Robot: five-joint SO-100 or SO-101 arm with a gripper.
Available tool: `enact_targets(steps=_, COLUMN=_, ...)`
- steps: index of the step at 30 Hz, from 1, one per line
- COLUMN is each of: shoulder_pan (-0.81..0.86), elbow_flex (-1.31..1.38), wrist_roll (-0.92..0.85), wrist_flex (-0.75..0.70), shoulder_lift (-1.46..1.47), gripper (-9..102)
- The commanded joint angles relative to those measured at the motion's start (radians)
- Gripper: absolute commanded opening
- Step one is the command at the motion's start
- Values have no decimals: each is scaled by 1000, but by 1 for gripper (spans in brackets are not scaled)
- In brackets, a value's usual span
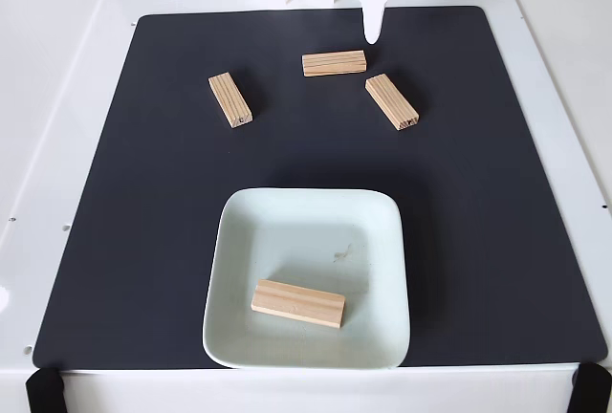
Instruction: Pick up the wooden block and place them on the plate.
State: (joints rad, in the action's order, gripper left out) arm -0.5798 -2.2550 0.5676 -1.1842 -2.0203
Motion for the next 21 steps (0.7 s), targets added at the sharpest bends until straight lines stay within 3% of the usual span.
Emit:
enact_targets(steps=1, shoulder_pan=8, elbow_flex=5, wrist_roll=8, wrist_flex=34, shoulder_lift=48, gripper=0)
enact_targets(steps=14, shoulder_pan=6, elbow_flex=-38, wrist_roll=8, wrist_flex=69, shoulder_lift=-35, gripper=0)
enact_targets(steps=21, shoulder_pan=3, elbow_flex=-31, wrist_roll=0, wrist_flex=-35, shoulder_lift=-227, gripper=0)
